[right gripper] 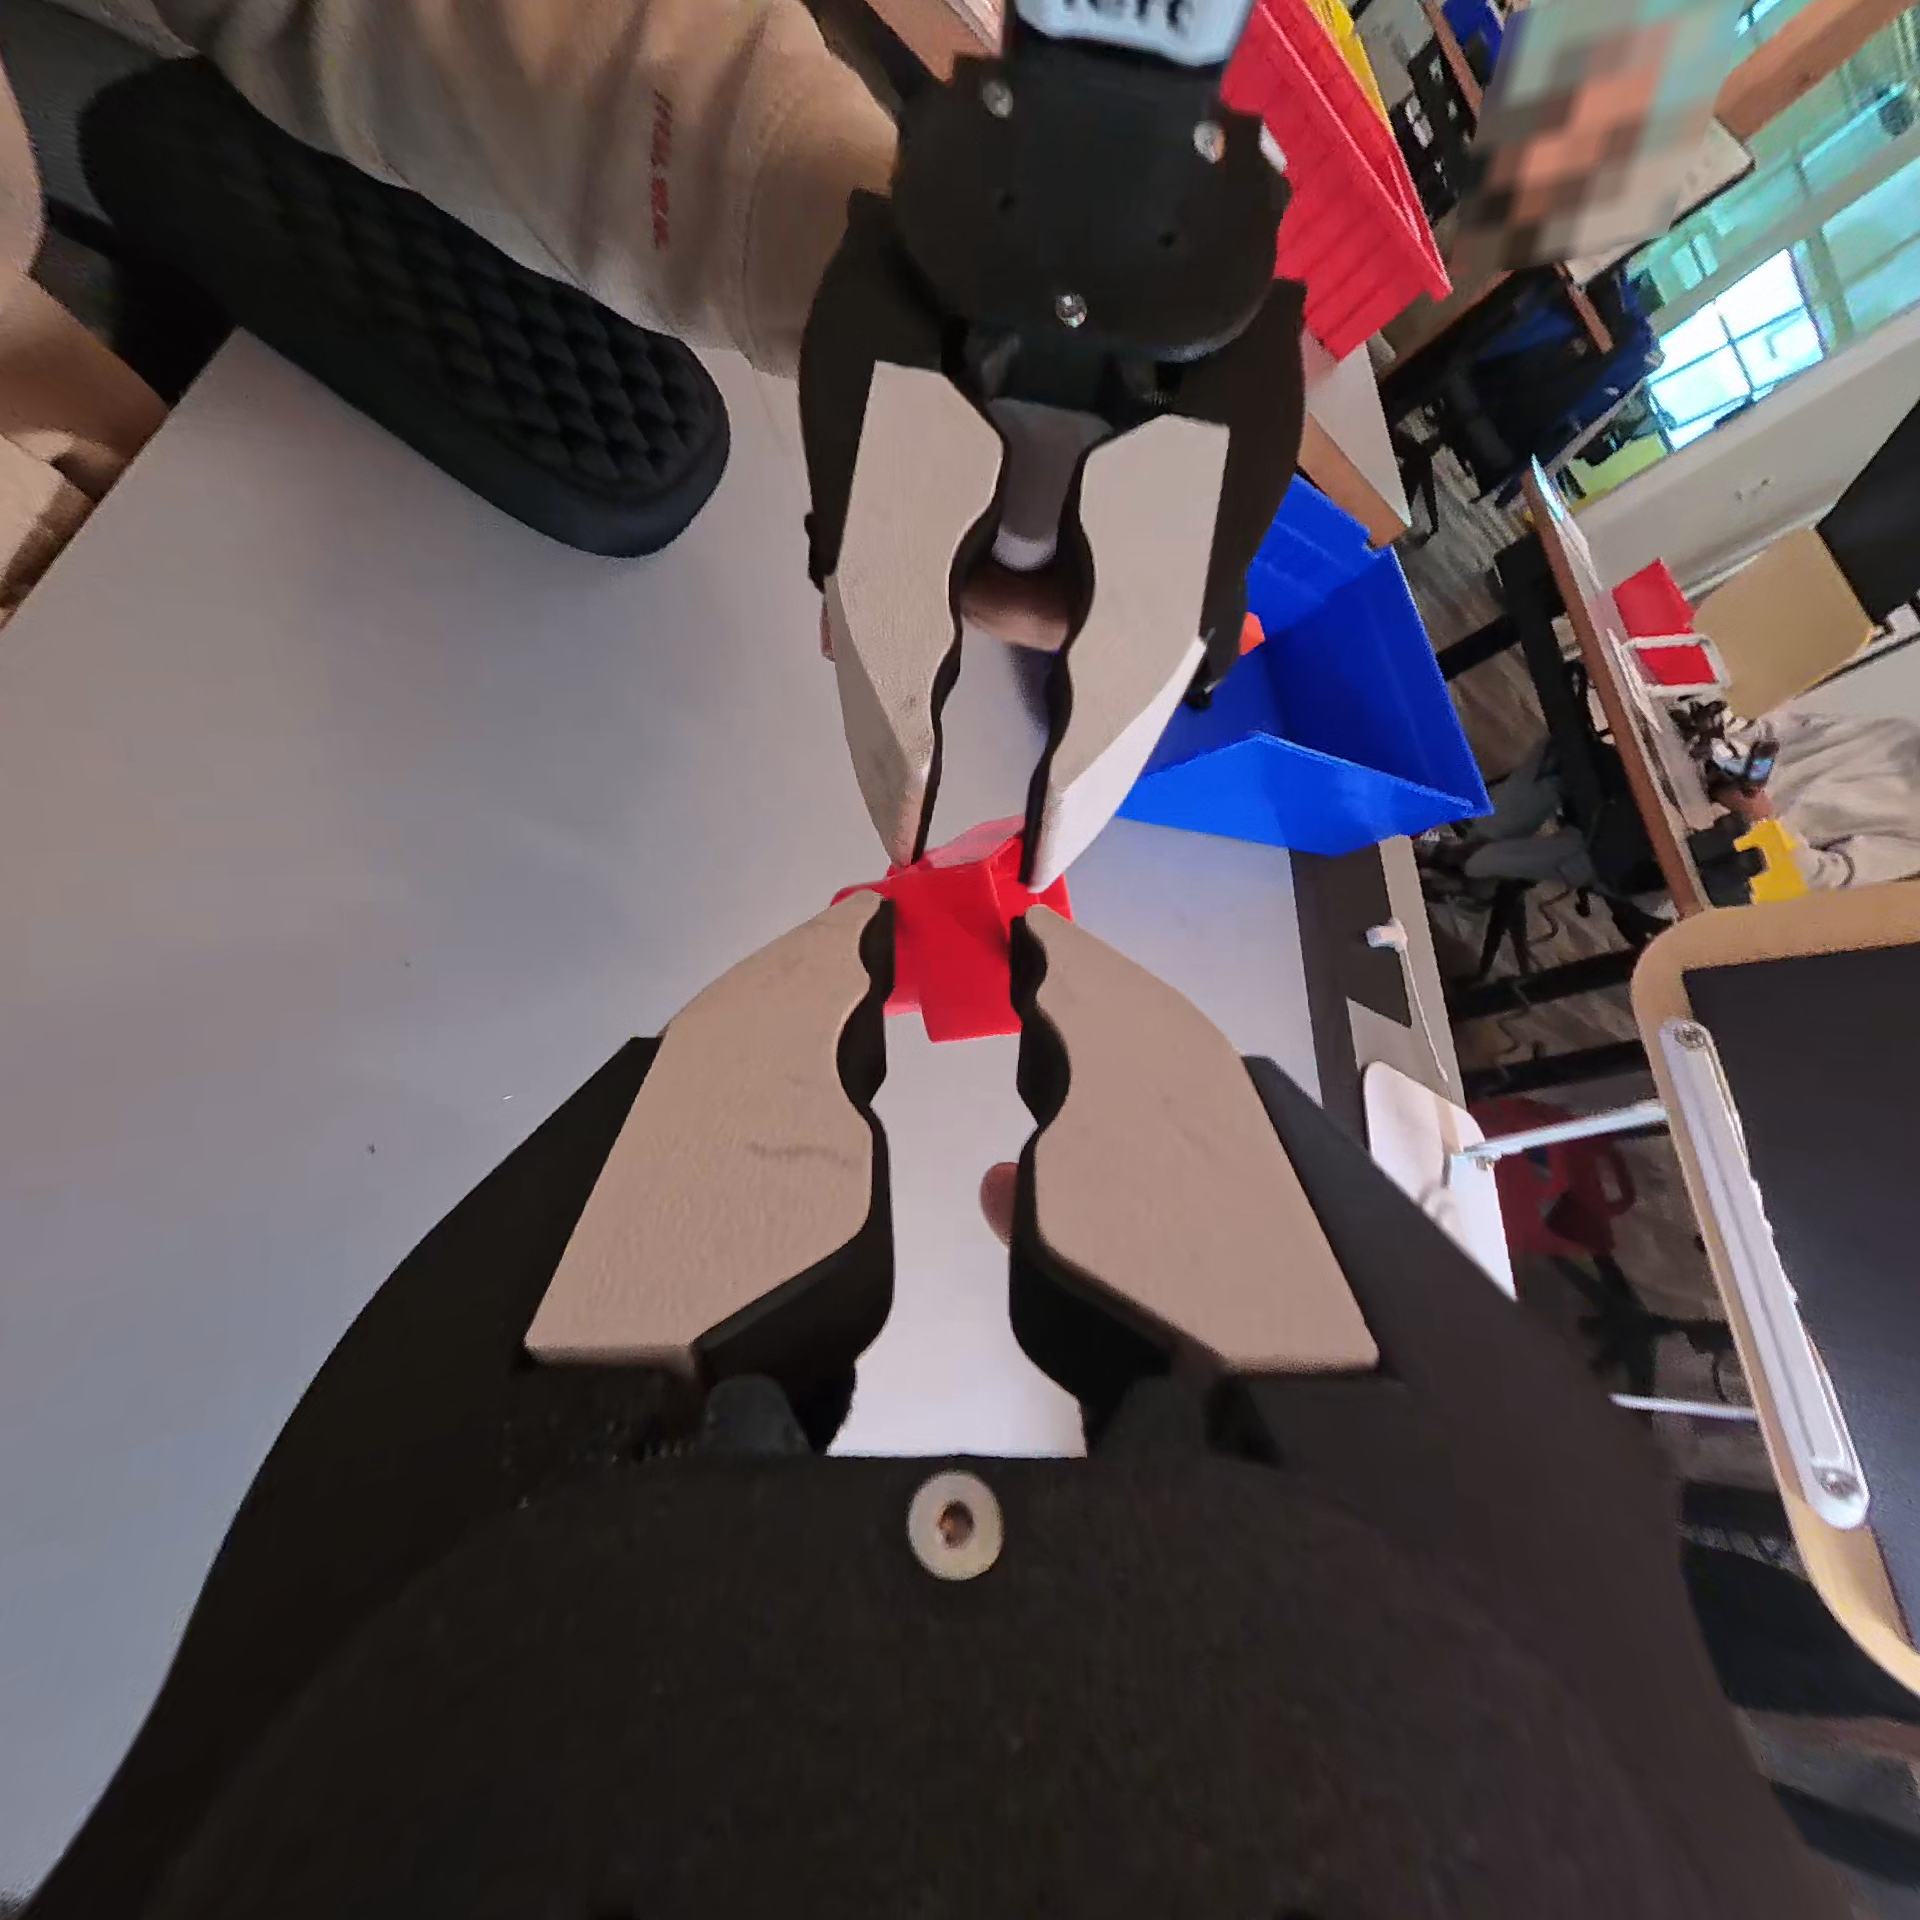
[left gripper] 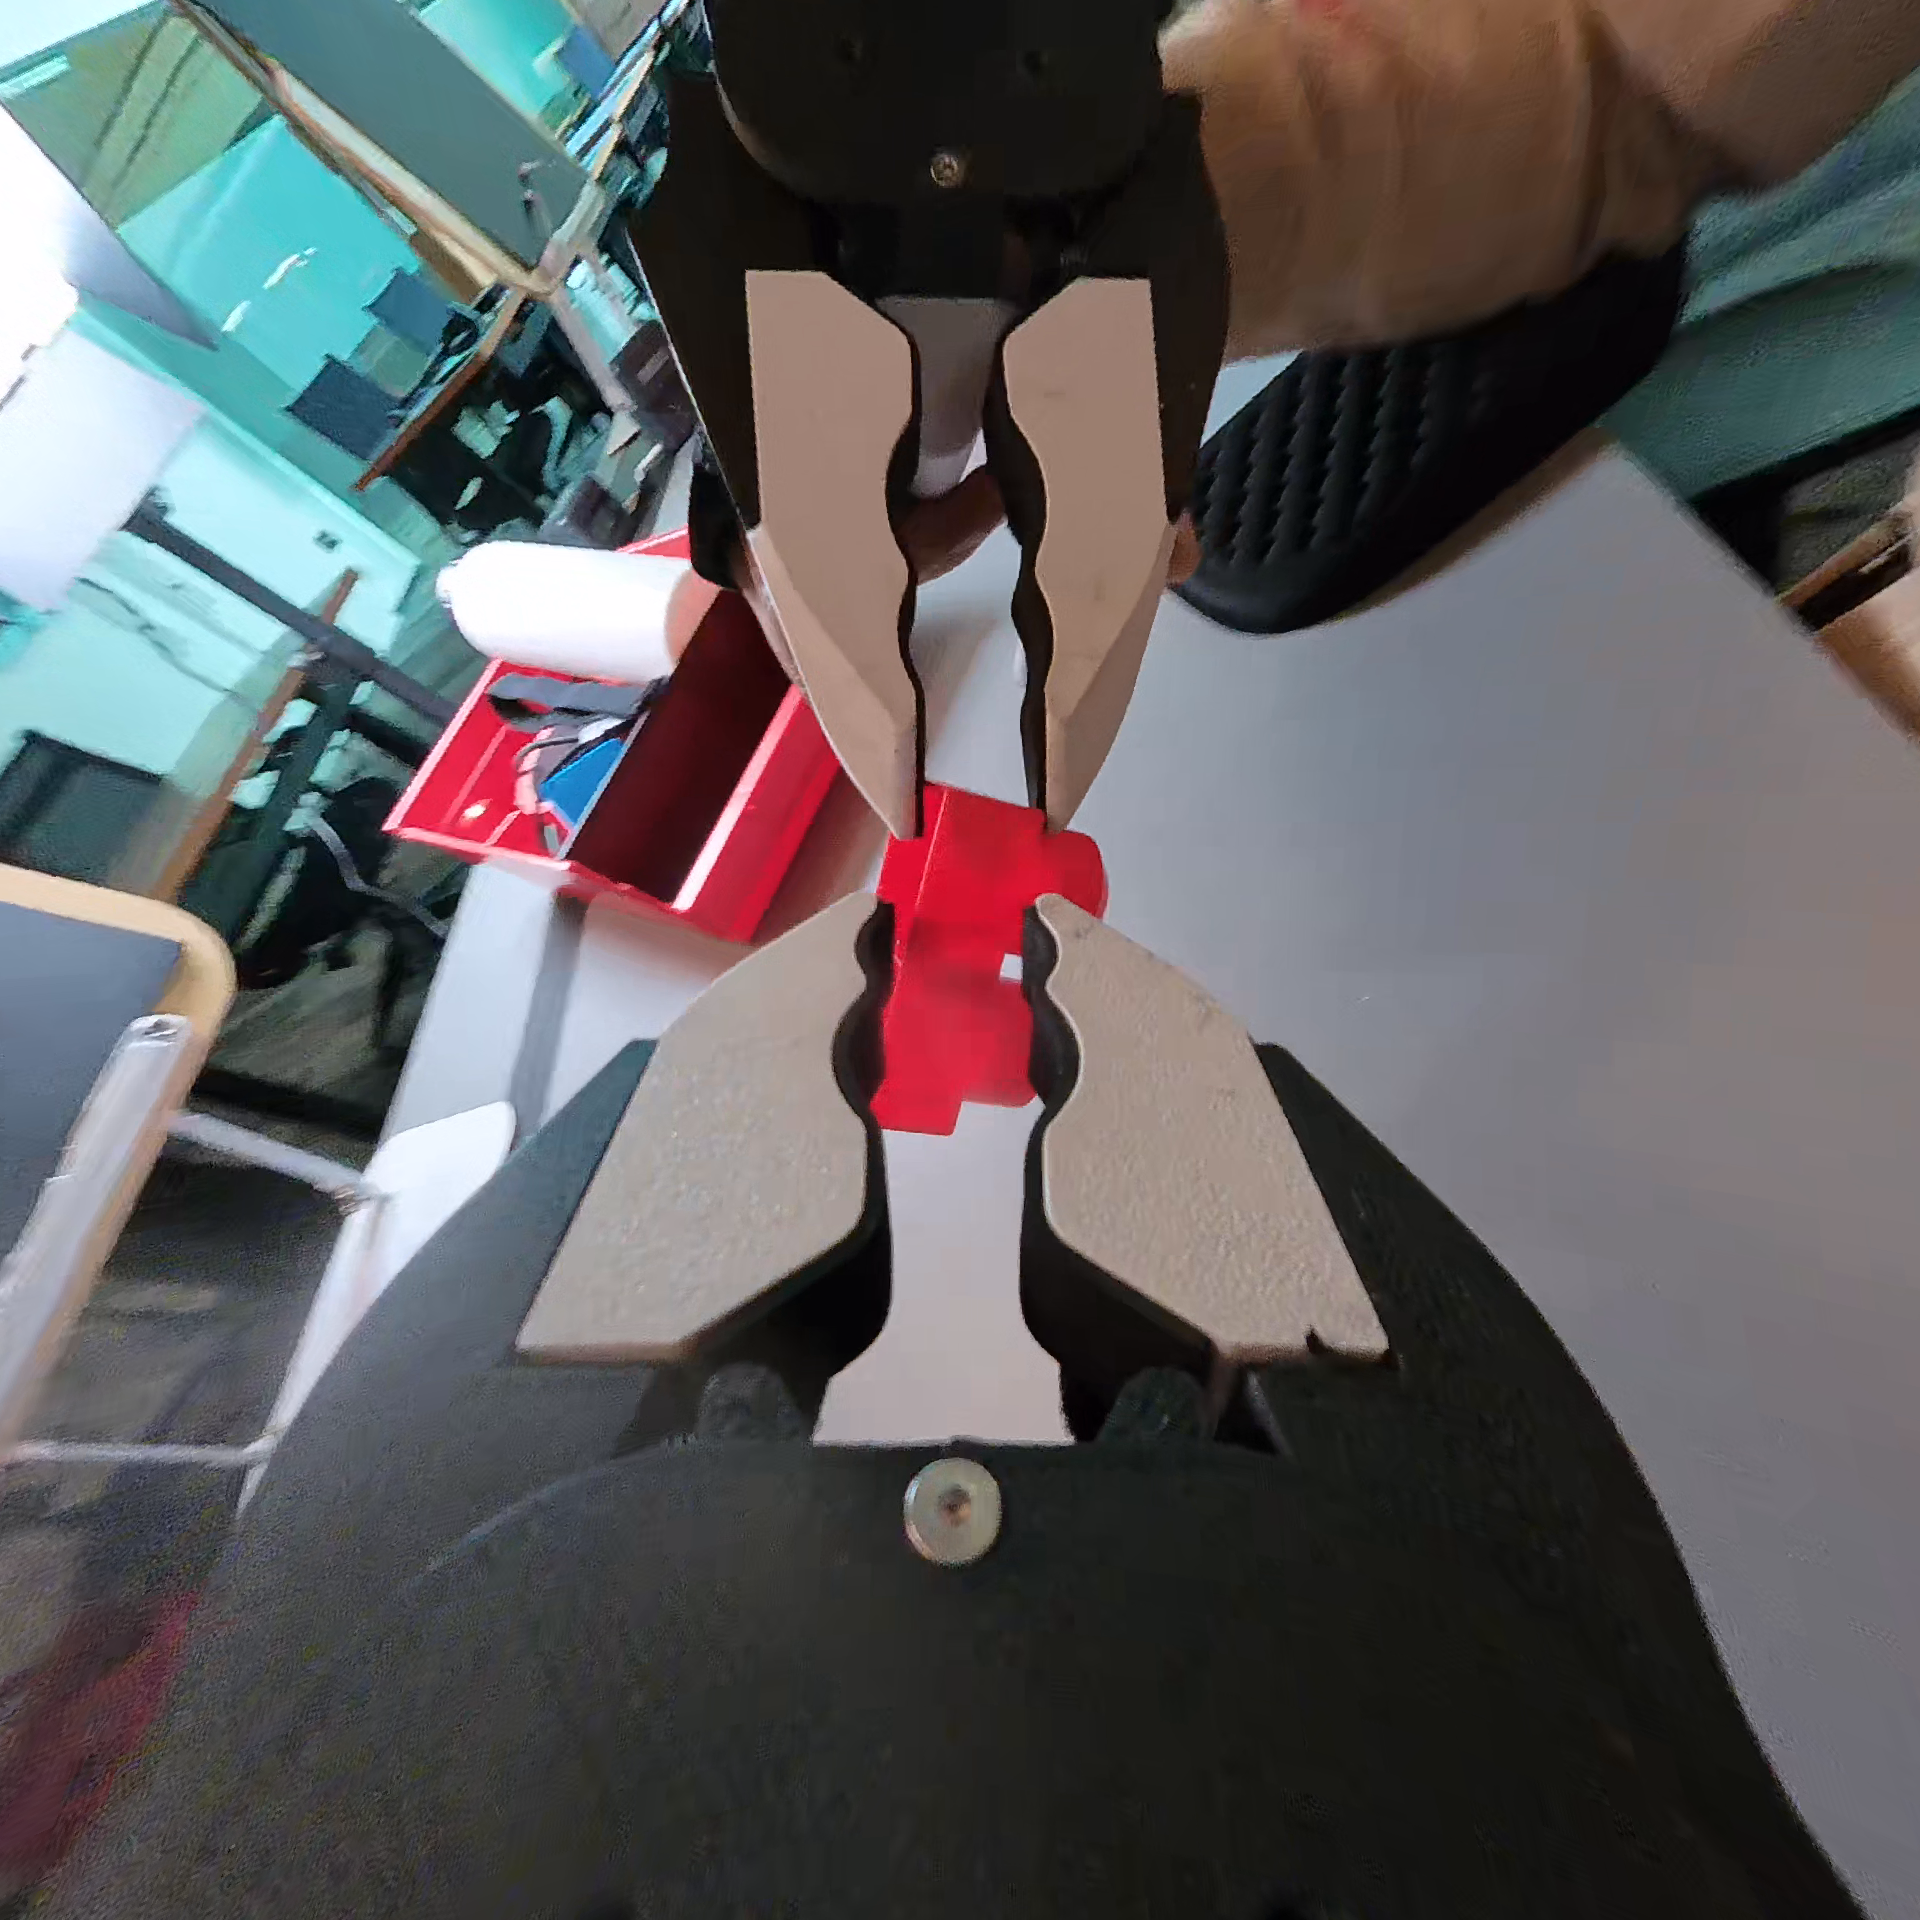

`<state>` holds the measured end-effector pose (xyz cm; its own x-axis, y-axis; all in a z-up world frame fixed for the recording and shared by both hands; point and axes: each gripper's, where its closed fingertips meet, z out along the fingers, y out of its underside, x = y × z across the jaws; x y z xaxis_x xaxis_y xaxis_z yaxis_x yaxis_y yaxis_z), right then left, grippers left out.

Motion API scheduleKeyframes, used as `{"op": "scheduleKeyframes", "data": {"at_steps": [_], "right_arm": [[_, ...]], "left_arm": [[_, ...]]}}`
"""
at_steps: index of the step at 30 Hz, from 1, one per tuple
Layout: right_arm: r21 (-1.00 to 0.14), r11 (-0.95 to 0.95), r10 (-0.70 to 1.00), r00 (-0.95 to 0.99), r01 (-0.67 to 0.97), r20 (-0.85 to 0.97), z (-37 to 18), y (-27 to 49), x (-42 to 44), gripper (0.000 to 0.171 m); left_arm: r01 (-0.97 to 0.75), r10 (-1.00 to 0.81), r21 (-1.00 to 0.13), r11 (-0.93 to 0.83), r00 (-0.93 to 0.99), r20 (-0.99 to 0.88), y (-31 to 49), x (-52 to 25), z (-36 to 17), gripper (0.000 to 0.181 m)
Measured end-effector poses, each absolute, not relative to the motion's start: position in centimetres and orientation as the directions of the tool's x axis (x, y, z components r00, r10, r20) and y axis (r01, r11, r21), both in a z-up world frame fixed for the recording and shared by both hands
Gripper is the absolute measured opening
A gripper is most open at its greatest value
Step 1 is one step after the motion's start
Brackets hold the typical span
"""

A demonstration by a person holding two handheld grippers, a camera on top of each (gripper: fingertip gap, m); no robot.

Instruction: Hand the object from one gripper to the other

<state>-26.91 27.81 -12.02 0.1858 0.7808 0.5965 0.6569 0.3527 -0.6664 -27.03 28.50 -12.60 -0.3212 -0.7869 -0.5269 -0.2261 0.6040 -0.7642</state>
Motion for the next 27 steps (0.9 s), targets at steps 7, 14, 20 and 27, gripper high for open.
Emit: {"op": "scheduleKeyframes", "data": {"at_steps": [7, 14, 20, 27], "right_arm": [[-0.645, 0.248, 0.769, 0.258, 0.723, 0.585, -12.7, 28.8, -27.2, 0.019], [-0.807, 0.296, 0.866, 0.213, 0.511, 0.453, -11.1, 27.1, -26.9, 0.032], [-0.779, 0.280, 0.847, 0.237, 0.560, 0.475, -11.0, 27.4, -27.0, 0.018], [-0.750, 0.290, 0.815, 0.257, 0.594, 0.519, -10.8, 27.5, -27.4, 0.010]], "left_arm": [[-0.263, -0.716, -0.667, 0.697, -0.293, -0.633, 28.7, -26.7, -13.0, 0.019], [-0.108, -0.779, -0.805, 0.584, -0.354, -0.518, 27.3, -27.7, -11.3, 0.019], [-0.167, -0.817, -0.825, 0.540, -0.340, -0.466, 27.7, -27.7, -11.2, 0.030], [-0.222, -0.786, -0.765, 0.604, -0.324, -0.526, 27.6, -27.1, -11.9, 0.018]]}}
